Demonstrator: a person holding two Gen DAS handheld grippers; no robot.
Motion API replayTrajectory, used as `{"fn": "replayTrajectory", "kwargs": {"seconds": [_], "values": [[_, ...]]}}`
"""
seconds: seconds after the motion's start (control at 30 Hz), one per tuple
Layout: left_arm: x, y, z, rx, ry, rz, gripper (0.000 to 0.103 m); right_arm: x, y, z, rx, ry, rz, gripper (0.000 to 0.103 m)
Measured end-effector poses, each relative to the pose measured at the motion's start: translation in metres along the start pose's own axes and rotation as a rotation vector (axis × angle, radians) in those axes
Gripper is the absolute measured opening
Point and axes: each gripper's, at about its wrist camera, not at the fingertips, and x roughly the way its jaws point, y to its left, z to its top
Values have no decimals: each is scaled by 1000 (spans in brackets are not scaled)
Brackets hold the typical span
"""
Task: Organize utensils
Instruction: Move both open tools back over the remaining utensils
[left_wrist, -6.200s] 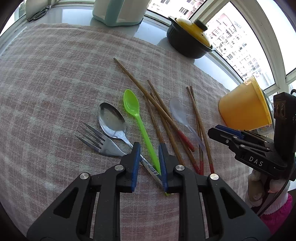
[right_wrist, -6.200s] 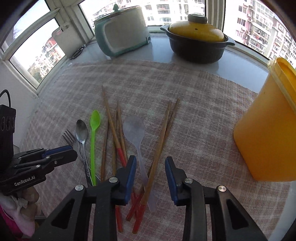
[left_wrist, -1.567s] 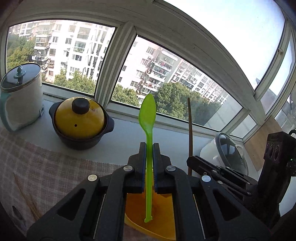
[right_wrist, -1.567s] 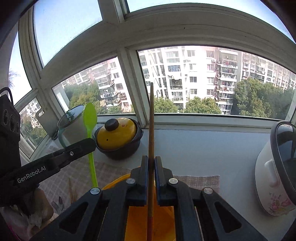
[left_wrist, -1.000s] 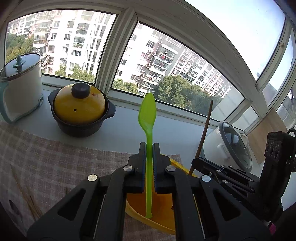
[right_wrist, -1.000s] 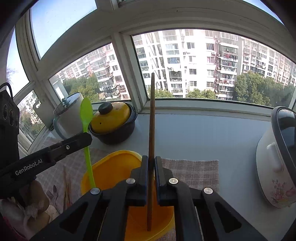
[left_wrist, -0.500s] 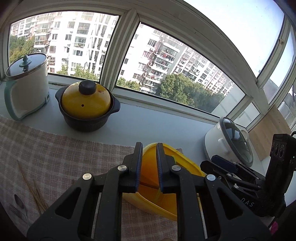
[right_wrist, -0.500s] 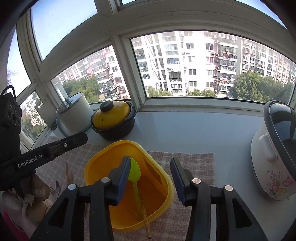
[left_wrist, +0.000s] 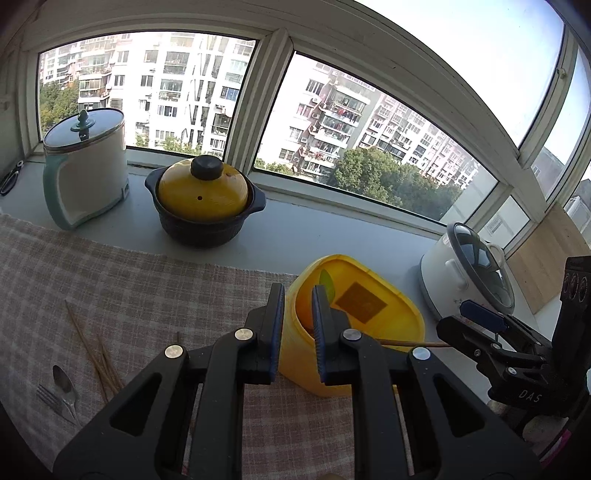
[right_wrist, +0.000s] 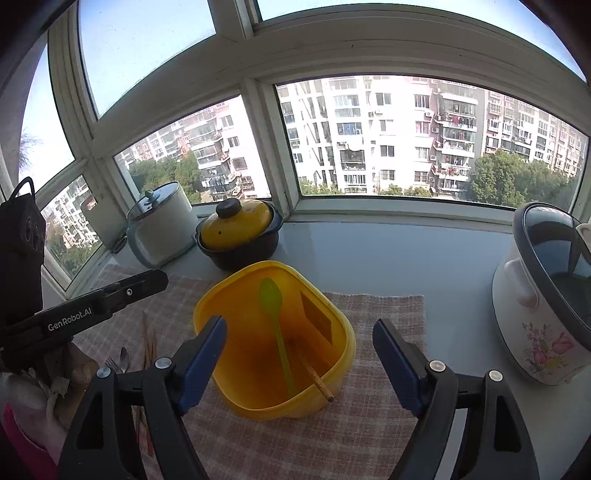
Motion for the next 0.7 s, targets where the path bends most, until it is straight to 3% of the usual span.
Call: {"fn": "replayTrajectory", "kwargs": {"seconds": [0.07, 0.13, 0.2, 0.23, 0.33, 0.57, 0.7], "values": [[-6, 7, -4, -11, -5, -6, 13, -6, 0, -3, 11, -19, -11, 86], [-12, 14, -8, -14, -7, -9, 25, -13, 0, -6, 22, -40, -22, 88], [-20, 23, -13, -8, -18, -6, 49, -20, 2, -9, 28, -55, -30, 89], [-24, 27, -15, -3, -24, 0, 52, -24, 3, -11, 31, -63, -32, 91], [-33, 41, -22, 28, -2, 20, 54, -33, 10, -15, 34, -94, -44, 103], [-55, 87, -37, 60, 68, 71, 54, -45, 44, -25, -49, -108, -146, 103], [-69, 119, -44, 54, 88, 114, 54, -46, 67, -28, -76, -107, -127, 103]]}}
